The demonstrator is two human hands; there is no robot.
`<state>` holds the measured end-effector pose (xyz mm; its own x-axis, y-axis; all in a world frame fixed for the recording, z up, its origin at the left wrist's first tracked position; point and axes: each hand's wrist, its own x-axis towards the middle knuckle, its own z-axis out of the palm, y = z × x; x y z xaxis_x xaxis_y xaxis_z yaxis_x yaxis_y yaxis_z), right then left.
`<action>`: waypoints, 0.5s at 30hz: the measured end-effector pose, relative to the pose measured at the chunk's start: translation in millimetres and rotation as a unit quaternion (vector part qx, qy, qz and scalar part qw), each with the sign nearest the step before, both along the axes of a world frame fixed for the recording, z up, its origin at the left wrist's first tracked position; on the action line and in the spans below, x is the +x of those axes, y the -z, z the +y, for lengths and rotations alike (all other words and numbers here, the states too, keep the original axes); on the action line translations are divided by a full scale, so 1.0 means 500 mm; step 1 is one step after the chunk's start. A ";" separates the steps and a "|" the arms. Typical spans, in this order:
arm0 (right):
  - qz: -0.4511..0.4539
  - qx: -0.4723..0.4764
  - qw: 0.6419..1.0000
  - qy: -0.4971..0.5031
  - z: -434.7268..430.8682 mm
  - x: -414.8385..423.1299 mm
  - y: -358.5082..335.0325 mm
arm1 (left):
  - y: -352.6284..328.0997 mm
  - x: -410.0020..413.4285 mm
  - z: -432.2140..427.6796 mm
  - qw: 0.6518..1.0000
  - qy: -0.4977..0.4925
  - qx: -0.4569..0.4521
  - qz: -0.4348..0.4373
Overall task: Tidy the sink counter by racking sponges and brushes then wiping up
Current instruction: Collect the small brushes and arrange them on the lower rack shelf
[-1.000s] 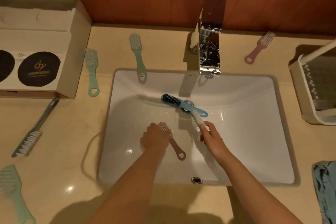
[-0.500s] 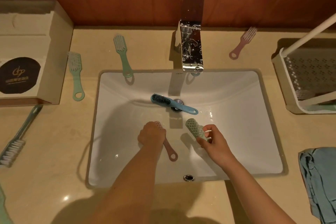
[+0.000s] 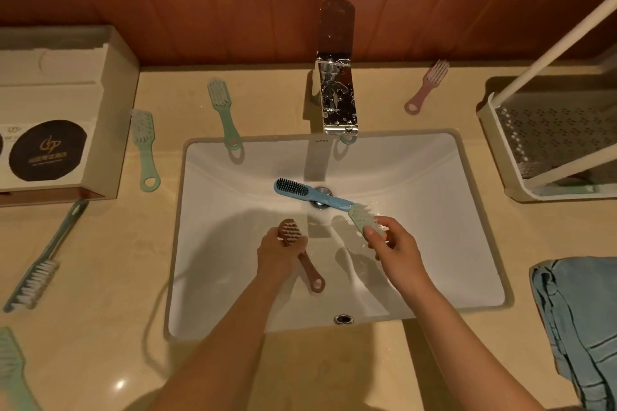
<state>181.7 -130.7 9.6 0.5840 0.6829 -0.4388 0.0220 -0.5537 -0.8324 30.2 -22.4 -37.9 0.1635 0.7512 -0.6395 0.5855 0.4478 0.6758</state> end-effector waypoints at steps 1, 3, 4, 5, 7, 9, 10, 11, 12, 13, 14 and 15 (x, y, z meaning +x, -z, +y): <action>0.008 0.013 1.000 0.007 0.000 -0.003 -0.005 | -0.011 -0.002 -0.005 1.000 0.001 0.017 -0.020; 0.025 0.033 0.999 0.018 0.000 -0.009 -0.011 | -0.039 -0.002 -0.013 0.997 0.008 0.053 -0.061; 0.032 0.042 0.998 0.024 -0.002 -0.012 -0.015 | -0.054 -0.001 -0.017 0.994 0.014 0.074 -0.082; 0.036 0.051 0.998 0.029 -0.004 -0.015 -0.017 | -0.067 0.000 -0.021 0.990 0.021 0.092 -0.101; 0.036 0.069 0.996 0.037 -0.007 -0.020 -0.023 | -0.088 0.004 -0.025 0.982 0.032 0.126 -0.133; 0.023 0.087 0.995 0.044 -0.011 -0.021 -0.032 | -0.112 0.011 -0.027 0.974 0.046 0.161 -0.152; 0.011 0.094 0.994 0.050 -0.013 -0.021 -0.038 | -0.123 0.015 -0.028 0.970 0.054 0.178 -0.157; 0.000 0.101 0.993 0.056 -0.017 -0.018 -0.045 | -0.136 0.021 -0.031 0.967 0.060 0.189 -0.161; -0.009 0.105 0.992 0.064 -0.021 -0.015 -0.051 | -0.147 0.026 -0.035 0.964 0.063 0.196 -0.166; -0.014 0.108 0.991 0.072 -0.027 -0.009 -0.057 | -0.159 0.032 -0.040 0.963 0.060 0.199 -0.169; -0.018 0.111 0.990 0.080 -0.031 -0.007 -0.060 | -0.165 0.035 -0.043 0.964 0.054 0.197 -0.173; -0.020 0.120 0.989 0.087 -0.039 0.003 -0.067 | -0.175 0.044 -0.051 0.963 0.050 0.198 -0.174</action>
